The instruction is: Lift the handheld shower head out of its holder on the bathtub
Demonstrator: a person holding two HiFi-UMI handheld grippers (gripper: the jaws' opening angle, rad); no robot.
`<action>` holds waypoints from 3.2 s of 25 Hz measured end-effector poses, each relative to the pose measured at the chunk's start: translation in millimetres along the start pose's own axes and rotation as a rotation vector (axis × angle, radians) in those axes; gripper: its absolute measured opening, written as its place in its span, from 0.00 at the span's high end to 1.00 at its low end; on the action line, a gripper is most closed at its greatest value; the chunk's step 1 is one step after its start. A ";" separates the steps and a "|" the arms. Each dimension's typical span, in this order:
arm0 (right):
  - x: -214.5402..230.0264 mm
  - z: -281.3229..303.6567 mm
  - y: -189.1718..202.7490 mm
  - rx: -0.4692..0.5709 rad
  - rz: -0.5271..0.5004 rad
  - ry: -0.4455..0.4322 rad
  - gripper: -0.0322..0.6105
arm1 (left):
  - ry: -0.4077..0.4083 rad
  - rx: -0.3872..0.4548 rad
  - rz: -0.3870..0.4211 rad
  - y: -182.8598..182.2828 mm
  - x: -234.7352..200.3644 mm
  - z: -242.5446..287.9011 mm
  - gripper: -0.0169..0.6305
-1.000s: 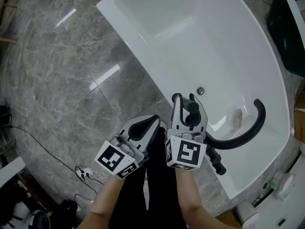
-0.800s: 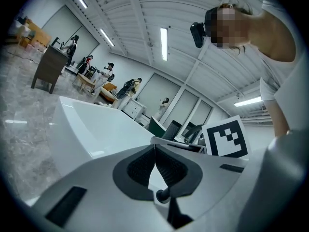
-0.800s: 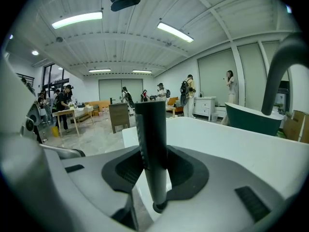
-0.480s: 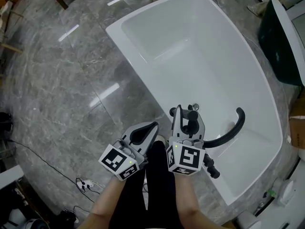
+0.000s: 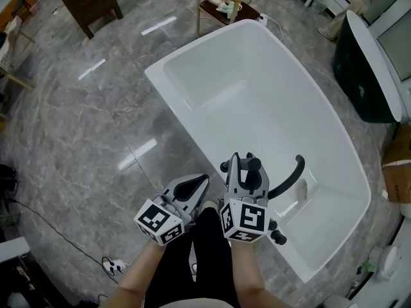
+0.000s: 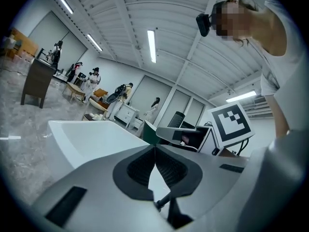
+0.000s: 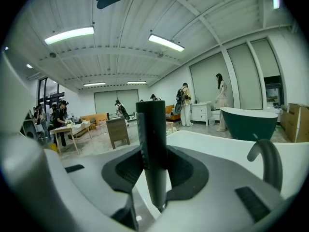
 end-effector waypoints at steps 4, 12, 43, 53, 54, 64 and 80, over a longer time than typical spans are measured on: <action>1.4 -11.3 -22.8 0.021 0.004 0.002 0.74 | 0.009 0.019 0.008 -17.4 12.5 -1.3 0.95; 2.0 -42.2 -85.0 0.080 -0.020 -0.041 0.74 | 0.007 0.056 0.024 -62.5 41.3 -11.7 0.95; -111.2 -102.4 -189.3 0.163 -0.167 -0.429 0.74 | -0.118 0.214 0.074 -153.8 73.1 -101.6 0.95; -171.5 -86.2 -202.6 0.176 -0.219 -0.562 0.74 | -0.220 0.263 0.075 -172.2 39.2 -136.9 0.95; -179.6 -84.5 -202.3 0.178 -0.224 -0.580 0.74 | -0.232 0.269 0.076 -173.0 35.5 -141.8 0.95; -271.7 -78.0 -201.4 0.159 -0.248 -0.813 0.74 | -0.435 0.331 0.101 -188.4 7.0 -209.4 0.95; -381.1 -116.9 -161.7 0.105 -0.301 -1.070 0.74 | -0.662 0.421 0.083 -169.1 -1.3 -318.4 0.95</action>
Point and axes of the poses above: the fingertips, and each gripper's own axes: z forward along the fingers, x to its right, y out of its underside, the point moved 1 cm from there along -z, backward along the fingers, and after that the axes turned 1 degree about x, right-handed, at the moved point
